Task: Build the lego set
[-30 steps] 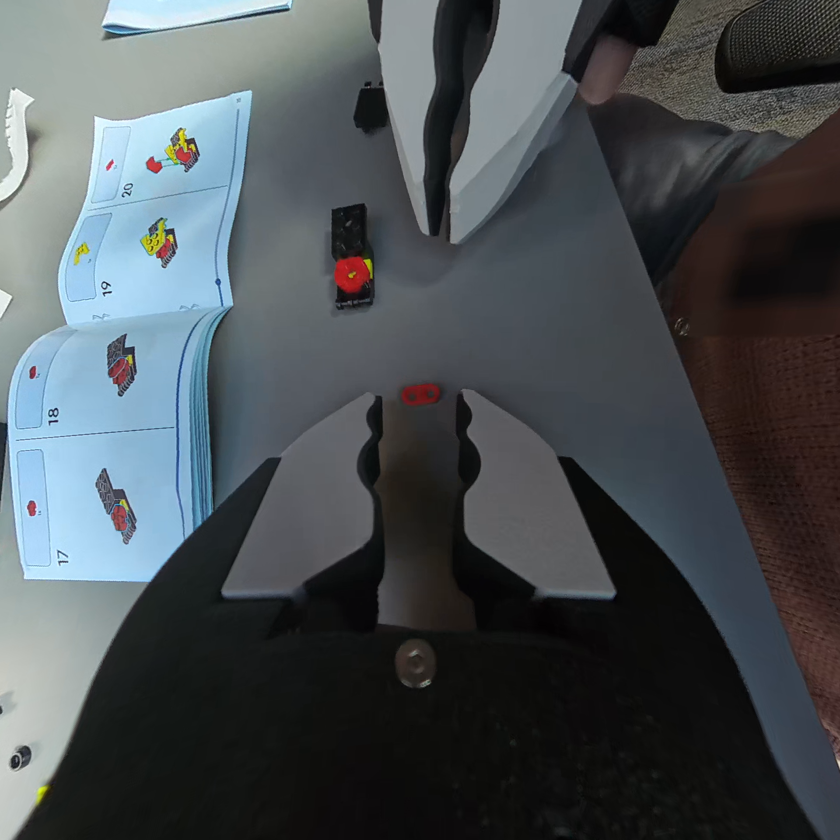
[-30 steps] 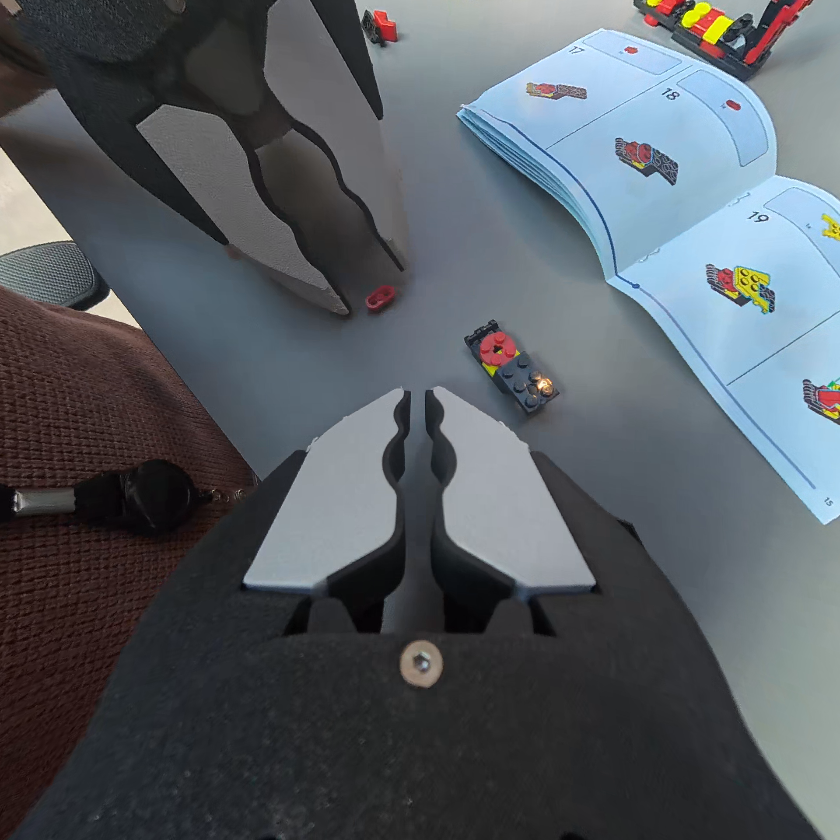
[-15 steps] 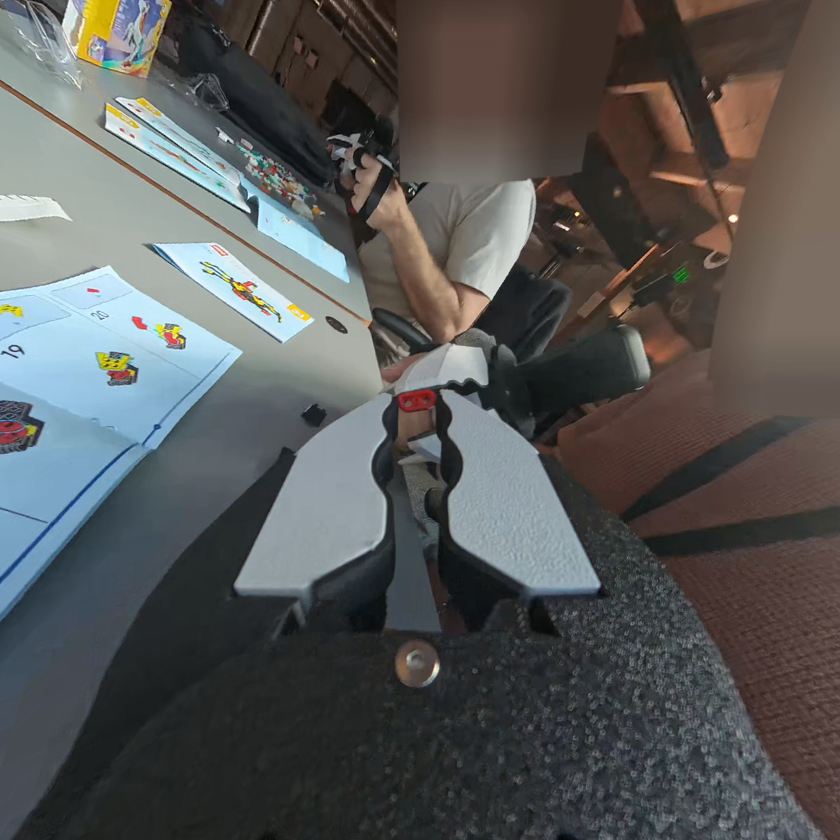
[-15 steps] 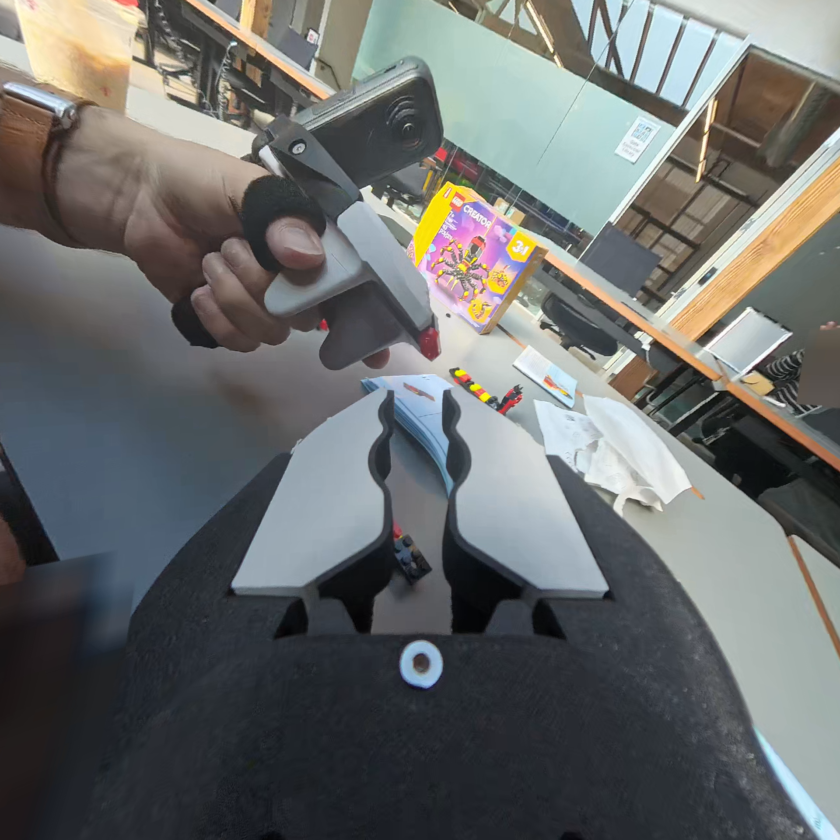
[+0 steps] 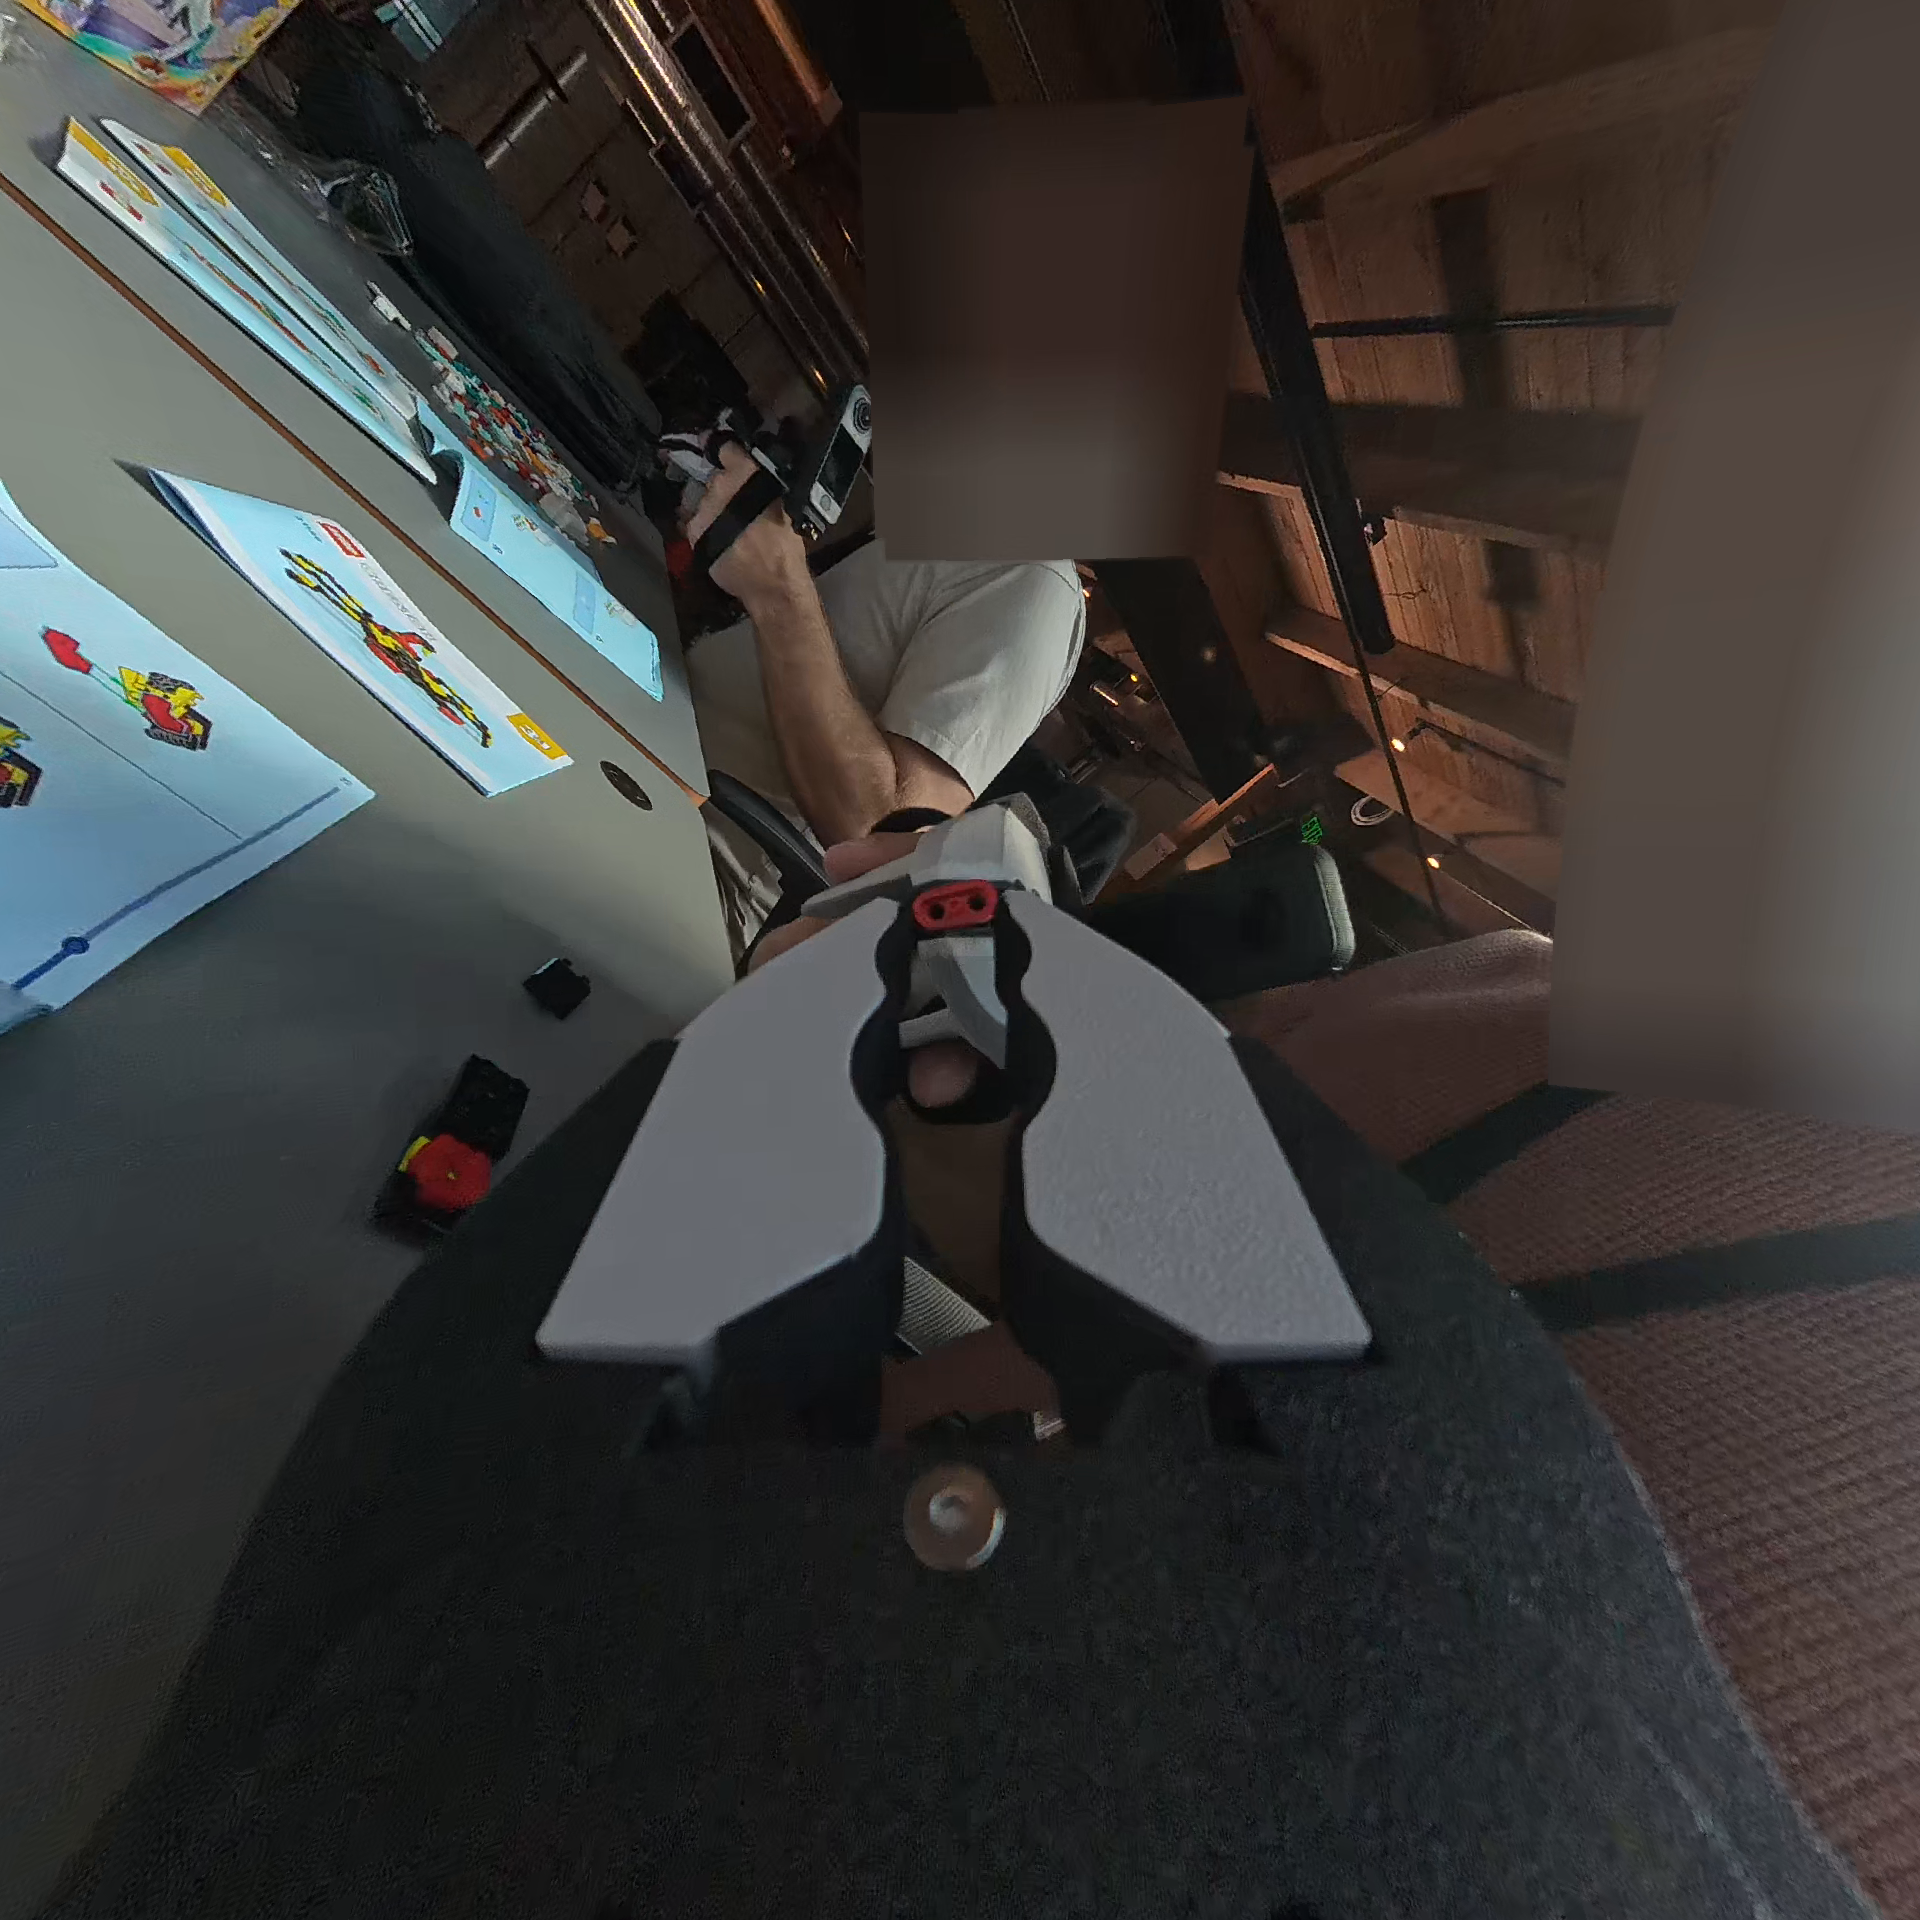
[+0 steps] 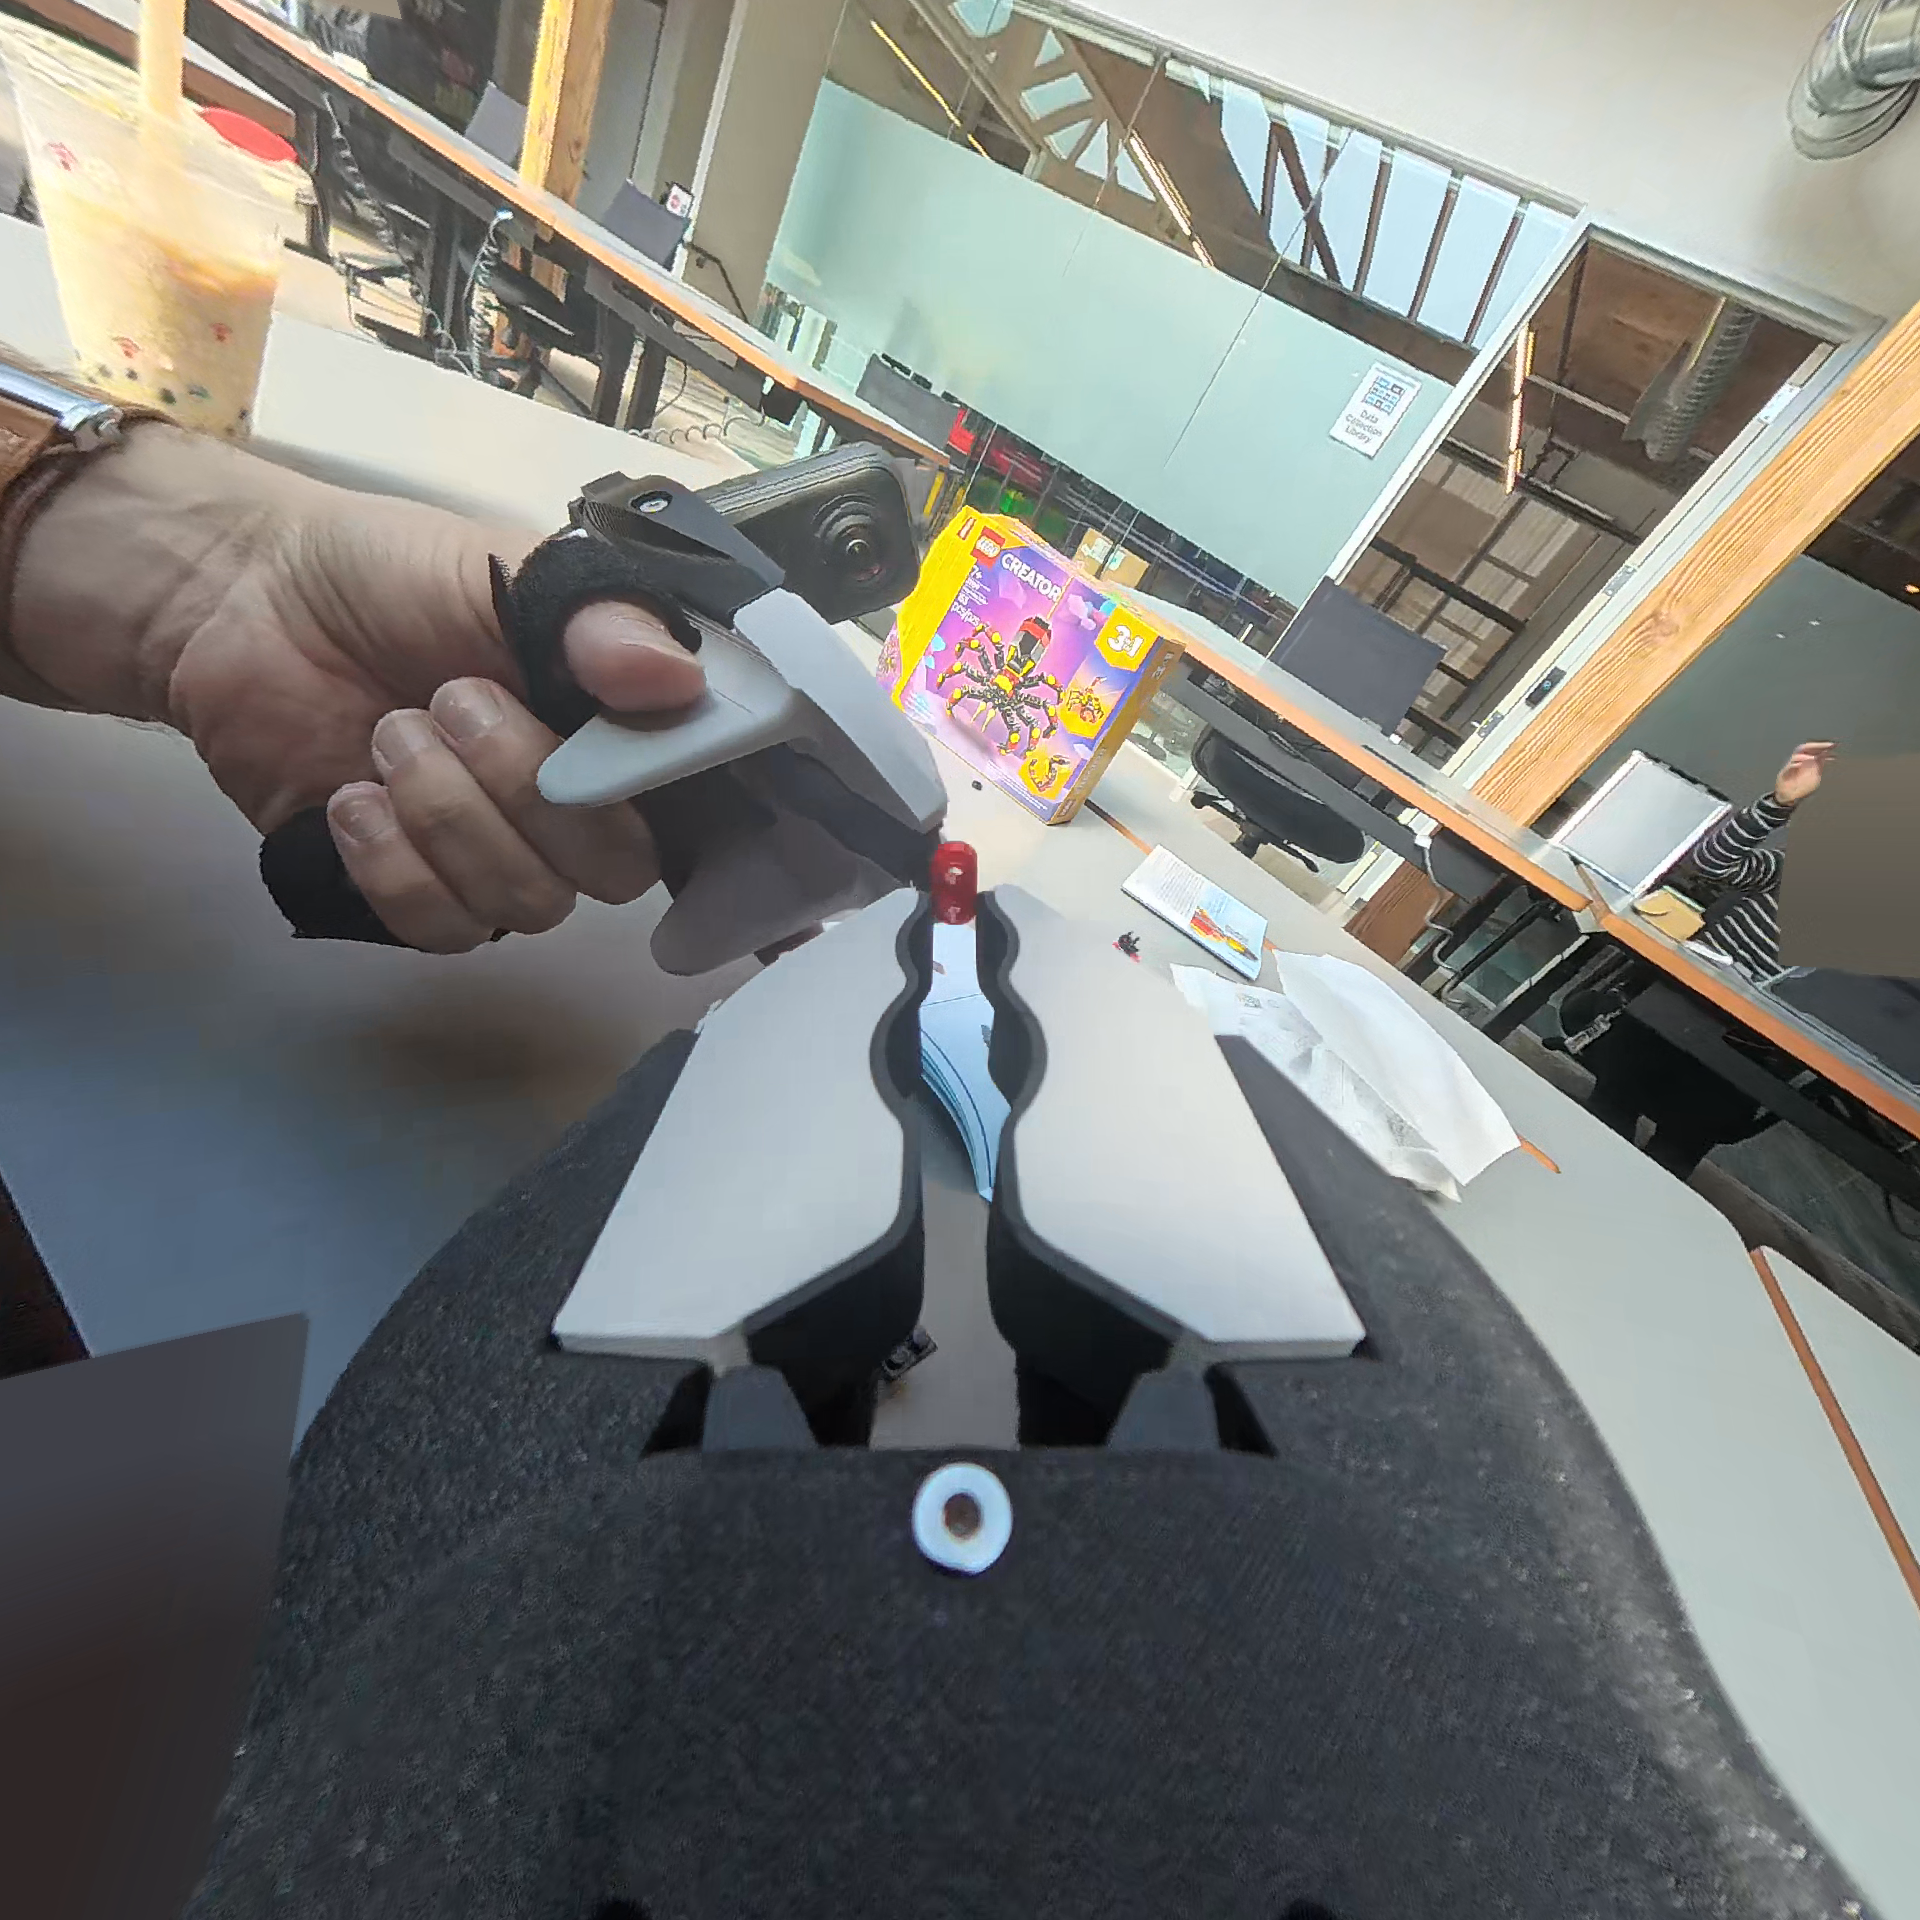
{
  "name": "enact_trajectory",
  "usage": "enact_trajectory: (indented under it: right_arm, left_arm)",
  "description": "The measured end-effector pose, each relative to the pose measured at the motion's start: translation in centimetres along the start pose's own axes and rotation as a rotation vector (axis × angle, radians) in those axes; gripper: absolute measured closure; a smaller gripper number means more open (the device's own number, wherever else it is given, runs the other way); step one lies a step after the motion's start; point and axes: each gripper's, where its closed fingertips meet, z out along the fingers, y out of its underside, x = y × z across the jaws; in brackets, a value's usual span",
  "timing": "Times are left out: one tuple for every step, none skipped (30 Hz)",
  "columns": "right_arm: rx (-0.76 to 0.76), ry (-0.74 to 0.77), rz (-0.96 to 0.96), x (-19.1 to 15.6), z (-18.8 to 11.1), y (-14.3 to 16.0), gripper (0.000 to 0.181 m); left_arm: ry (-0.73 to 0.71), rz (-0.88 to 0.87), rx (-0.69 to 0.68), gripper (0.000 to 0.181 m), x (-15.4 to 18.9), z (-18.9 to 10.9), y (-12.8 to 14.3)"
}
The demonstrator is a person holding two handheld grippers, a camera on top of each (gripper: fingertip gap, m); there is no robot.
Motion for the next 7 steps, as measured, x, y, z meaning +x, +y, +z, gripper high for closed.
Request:
enact_trajectory:
  right_arm:
    - [-0.016, 0.002, 0.021, 0.4, -0.2, 0.3, 0.174]
    - [-0.041, -0.004, 0.050, 0.9, -0.5, 0.7, 0.174]
    - [-0.072, -0.010, 0.089, 1.4, -0.9, 1.2, 0.174]
    - [-0.127, -0.034, 0.140, 1.6, -1.4, 2.0, 0.175]
    - [-0.213, -0.084, 0.206, 1.5, -1.9, 3.3, 0.174]
    - [-0.307, -0.129, 0.276, 1.2, -2.5, 4.6, 0.174]
    - [-0.382, -0.164, 0.339, 0.9, -3.1, 5.7, 0.174]
  left_arm:
    - [-0.013, 0.022, 0.019, 0.166, -0.2, -0.3, -0.5]
    - [-0.040, 0.068, 0.025, 0.167, -0.6, -0.7, -1.1]
    - [-0.090, 0.142, -0.008, 0.171, -1.3, -1.1, -1.3]
    - [-0.158, 0.225, -0.075, 0.175, -2.3, -1.4, -1.2]
    - [-0.214, 0.291, -0.178, 0.177, -3.4, -1.6, -0.8]
    - [-0.272, 0.328, -0.326, 0.178, -4.7, -1.9, 0.1]
    - [-0.332, 0.355, -0.487, 0.179, -6.2, -2.3, 1.1]
